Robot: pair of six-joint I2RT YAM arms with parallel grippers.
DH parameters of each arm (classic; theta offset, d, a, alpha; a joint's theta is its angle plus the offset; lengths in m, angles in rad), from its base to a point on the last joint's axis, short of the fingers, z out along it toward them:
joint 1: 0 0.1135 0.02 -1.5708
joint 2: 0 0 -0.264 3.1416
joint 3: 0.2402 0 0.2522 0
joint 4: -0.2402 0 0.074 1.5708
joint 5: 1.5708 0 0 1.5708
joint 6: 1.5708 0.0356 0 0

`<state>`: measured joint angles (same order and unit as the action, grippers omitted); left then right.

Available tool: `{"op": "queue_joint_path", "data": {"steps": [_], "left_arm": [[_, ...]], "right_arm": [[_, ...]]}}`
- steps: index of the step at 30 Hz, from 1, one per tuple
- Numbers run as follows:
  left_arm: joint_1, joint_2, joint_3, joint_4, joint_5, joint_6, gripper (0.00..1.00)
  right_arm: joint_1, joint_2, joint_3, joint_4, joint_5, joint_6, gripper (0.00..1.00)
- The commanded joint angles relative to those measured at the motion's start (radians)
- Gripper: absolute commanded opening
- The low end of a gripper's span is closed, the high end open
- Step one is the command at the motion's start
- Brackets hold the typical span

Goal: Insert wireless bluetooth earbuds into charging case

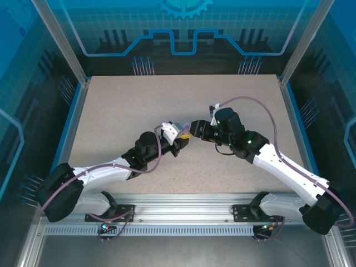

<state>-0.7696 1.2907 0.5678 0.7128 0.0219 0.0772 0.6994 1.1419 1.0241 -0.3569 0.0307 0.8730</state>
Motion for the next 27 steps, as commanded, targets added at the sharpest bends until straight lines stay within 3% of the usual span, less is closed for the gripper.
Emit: {"op": "queue_joint_path", "data": {"steps": [1, 6, 7, 8, 13, 18, 27], "left_arm": [[-0.007, -0.043, -0.009, 0.034, -0.017, 0.008, 0.09], [-0.007, -0.097, -0.029, -0.006, -0.039, 0.031, 0.09], [-0.007, -0.113, -0.036, -0.021, -0.047, 0.035, 0.09], [-0.007, -0.127, -0.041, -0.036, -0.054, 0.04, 0.09], [-0.008, -0.241, -0.086, -0.121, -0.101, 0.051, 0.09], [-0.008, -0.366, -0.108, -0.237, -0.135, 0.052, 0.09], [-0.008, -0.525, -0.115, -0.379, -0.16, 0.046, 0.09]], "right_arm": [[-0.017, -0.041, 0.055, -0.111, 0.034, -0.136, 0.56], [-0.099, -0.054, 0.082, -0.243, -0.018, -0.259, 0.87], [-0.118, -0.051, 0.081, -0.264, -0.03, -0.273, 0.99], [-0.131, -0.046, 0.077, -0.273, -0.043, -0.289, 1.0], [-0.178, 0.06, 0.073, -0.329, -0.074, -0.321, 1.0], [-0.139, 0.247, 0.119, -0.329, -0.034, -0.313, 1.0], [-0.046, 0.614, 0.373, -0.402, 0.093, -0.341, 0.7]]}}
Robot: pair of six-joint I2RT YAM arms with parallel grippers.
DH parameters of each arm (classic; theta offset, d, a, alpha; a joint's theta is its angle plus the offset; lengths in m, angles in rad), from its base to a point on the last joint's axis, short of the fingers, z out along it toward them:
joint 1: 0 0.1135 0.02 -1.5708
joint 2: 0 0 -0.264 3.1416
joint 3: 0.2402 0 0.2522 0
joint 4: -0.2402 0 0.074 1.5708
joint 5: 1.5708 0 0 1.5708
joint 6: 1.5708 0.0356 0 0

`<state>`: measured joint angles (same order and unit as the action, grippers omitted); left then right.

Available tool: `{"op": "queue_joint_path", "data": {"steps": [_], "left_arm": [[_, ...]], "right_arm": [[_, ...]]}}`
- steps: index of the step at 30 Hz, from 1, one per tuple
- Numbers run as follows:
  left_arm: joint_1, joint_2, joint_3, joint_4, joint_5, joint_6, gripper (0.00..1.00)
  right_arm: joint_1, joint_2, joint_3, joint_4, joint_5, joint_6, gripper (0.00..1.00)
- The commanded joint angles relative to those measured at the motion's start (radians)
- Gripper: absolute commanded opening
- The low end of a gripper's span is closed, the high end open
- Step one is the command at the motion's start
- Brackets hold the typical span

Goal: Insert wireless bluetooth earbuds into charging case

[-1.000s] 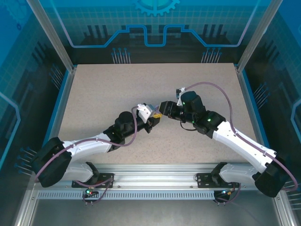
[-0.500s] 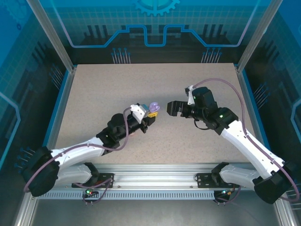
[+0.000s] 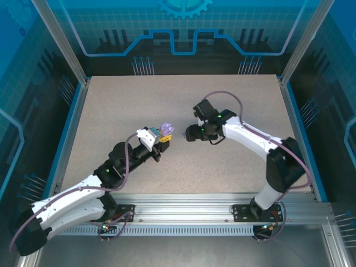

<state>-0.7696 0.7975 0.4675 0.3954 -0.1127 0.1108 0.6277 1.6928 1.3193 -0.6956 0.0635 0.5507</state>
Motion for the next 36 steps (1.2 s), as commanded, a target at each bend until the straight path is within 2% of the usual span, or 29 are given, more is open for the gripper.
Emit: {"op": "queue_joint_path", "data": {"steps": [1, 14, 24, 36], "left_arm": [[-0.007, -0.042, -0.015, -0.074, -0.025, 0.01, 0.09], [-0.008, -0.093, -0.015, -0.132, -0.031, -0.008, 0.09], [-0.007, -0.093, -0.016, -0.135, -0.032, -0.007, 0.09], [-0.008, -0.092, -0.023, -0.132, -0.038, -0.003, 0.09]], "right_arm": [[0.032, 0.102, 0.108, -0.081, 0.075, -0.019, 0.69], [0.076, 0.393, 0.334, -0.081, 0.129, 0.044, 0.48], [0.081, 0.516, 0.428, -0.093, 0.15, 0.057, 0.43], [0.079, 0.584, 0.473, -0.102, 0.159, 0.068, 0.41]]}}
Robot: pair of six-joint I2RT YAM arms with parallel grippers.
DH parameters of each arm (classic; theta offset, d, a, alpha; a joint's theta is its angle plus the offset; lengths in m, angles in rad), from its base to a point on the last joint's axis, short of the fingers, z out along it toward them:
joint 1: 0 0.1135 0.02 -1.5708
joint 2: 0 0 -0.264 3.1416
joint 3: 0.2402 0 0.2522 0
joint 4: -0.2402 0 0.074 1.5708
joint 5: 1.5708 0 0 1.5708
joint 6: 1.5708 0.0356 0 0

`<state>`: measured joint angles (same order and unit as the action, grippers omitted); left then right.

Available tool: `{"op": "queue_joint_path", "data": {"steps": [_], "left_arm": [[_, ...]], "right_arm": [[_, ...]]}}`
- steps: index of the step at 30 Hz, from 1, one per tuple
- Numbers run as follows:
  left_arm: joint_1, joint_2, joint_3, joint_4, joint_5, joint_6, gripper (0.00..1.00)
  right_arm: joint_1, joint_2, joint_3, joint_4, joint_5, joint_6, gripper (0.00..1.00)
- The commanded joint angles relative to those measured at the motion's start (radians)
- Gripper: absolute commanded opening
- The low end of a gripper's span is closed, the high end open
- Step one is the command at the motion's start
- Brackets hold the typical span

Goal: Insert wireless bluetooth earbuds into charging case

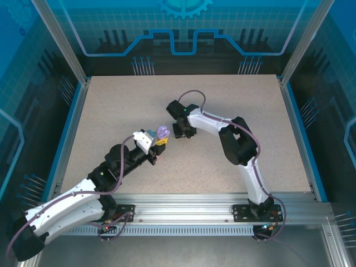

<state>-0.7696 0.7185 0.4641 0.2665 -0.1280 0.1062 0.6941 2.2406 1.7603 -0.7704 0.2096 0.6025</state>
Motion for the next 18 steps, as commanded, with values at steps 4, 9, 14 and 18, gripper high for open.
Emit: {"op": "queue_joint_path", "data": {"steps": [4, 9, 14, 18], "left_arm": [[-0.007, -0.013, -0.021, -0.005, -0.026, 0.003, 0.09], [-0.007, -0.013, -0.021, -0.002, -0.028, 0.004, 0.09], [-0.008, -0.013, -0.021, -0.001, -0.03, 0.006, 0.09], [-0.007, -0.012, -0.022, 0.0, -0.029, 0.003, 0.09]], "right_arm": [[0.009, 0.048, 0.046, -0.031, 0.014, 0.014, 0.4], [0.003, 0.055, 0.05, -0.031, 0.001, 0.01, 0.36], [0.001, 0.073, 0.058, -0.055, -0.015, -0.004, 0.35], [-0.004, 0.081, 0.06, -0.06, -0.022, -0.01, 0.34]]}}
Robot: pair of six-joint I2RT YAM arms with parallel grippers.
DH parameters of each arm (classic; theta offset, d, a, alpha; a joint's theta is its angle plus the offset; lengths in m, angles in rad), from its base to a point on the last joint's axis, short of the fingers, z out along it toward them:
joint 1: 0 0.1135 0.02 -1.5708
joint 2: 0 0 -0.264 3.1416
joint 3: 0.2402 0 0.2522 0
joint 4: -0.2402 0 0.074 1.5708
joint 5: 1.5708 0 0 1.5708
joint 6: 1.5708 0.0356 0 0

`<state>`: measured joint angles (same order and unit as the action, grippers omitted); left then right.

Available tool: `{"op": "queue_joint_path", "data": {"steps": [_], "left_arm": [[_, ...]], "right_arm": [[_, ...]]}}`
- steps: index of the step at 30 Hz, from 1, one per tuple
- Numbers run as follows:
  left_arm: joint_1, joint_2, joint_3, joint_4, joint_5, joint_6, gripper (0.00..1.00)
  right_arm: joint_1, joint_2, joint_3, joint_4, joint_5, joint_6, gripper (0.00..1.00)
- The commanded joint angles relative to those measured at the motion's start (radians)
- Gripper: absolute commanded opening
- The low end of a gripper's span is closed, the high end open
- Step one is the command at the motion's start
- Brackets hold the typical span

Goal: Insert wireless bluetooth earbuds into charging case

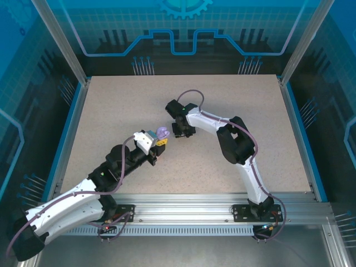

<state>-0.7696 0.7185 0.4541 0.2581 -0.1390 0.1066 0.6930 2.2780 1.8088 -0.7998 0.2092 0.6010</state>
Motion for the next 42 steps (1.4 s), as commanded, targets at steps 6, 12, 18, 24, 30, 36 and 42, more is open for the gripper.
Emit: {"op": "queue_joint_path", "data": {"steps": [6, 12, 18, 24, 30, 36, 42], "left_arm": [[-0.007, -0.013, -0.009, 0.007, -0.019, 0.005, 0.09], [-0.007, -0.011, -0.008, 0.004, -0.02, 0.008, 0.09], [-0.007, -0.011, -0.007, 0.0, -0.021, 0.008, 0.09], [-0.007, -0.008, -0.012, 0.018, -0.016, -0.007, 0.09], [-0.007, 0.025, -0.02, 0.08, 0.012, -0.05, 0.09], [-0.008, 0.097, -0.007, 0.142, 0.04, -0.065, 0.09], [-0.007, 0.188, 0.024, 0.215, 0.085, -0.081, 0.09]], "right_arm": [[-0.013, 0.079, 0.018, -0.027, -0.031, -0.015, 0.3], [-0.014, 0.065, 0.014, -0.02, -0.028, -0.028, 0.25], [-0.013, -0.027, -0.06, 0.054, -0.032, -0.048, 0.24], [-0.013, -0.178, -0.176, 0.156, -0.046, -0.07, 0.23], [-0.015, -0.424, -0.388, 0.295, -0.076, -0.089, 0.23], [-0.016, -0.751, -0.597, 0.411, -0.119, -0.102, 0.23], [-0.021, -1.012, -0.735, 0.537, -0.217, -0.087, 0.23]]}}
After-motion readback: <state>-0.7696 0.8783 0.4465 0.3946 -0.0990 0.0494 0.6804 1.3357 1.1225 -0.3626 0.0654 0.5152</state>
